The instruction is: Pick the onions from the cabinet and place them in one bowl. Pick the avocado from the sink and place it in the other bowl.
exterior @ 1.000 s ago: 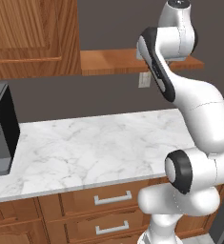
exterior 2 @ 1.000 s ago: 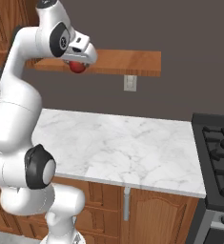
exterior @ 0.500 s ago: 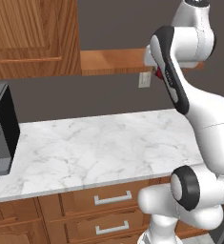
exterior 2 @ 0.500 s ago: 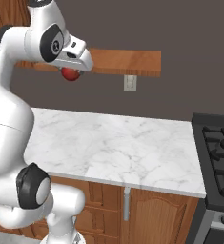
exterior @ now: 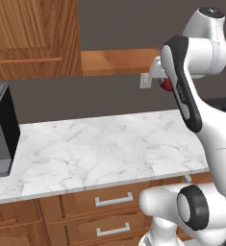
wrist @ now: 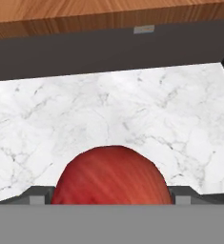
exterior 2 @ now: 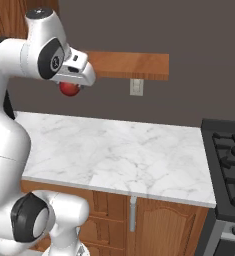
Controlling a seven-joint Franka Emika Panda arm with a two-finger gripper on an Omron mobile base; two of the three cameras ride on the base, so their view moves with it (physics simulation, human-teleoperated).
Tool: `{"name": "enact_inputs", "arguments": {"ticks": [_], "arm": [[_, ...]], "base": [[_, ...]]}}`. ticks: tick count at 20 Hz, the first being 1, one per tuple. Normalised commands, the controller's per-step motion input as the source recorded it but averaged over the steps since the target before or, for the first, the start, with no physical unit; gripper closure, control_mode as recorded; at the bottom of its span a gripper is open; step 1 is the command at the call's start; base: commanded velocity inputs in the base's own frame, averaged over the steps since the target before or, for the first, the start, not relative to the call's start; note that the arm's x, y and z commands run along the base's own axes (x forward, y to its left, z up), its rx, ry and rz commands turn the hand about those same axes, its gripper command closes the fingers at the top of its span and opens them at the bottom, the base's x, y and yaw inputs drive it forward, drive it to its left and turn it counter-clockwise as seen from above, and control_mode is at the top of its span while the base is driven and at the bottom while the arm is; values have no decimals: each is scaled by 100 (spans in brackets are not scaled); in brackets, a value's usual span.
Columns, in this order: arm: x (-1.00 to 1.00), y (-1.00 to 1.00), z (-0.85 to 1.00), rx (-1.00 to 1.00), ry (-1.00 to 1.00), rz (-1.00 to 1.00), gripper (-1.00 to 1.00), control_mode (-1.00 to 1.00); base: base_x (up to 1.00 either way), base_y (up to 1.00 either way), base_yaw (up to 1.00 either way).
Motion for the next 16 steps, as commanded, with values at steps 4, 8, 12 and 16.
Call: {"name": "enact_inputs", "arguments": {"ticks": [4, 8, 12, 16], "arm": [[-27, 0, -18, 0, 1, 3, 100, -100], [-20, 2, -26, 0, 0, 0, 100, -100], [-24, 0, -30, 0, 0, 0, 100, -100], [-34, 0, -34, 0, 0, 0, 100, -100]], "base": [[0, 0, 0], [0, 0, 0], [0, 0, 0], [0, 0, 0]]}}
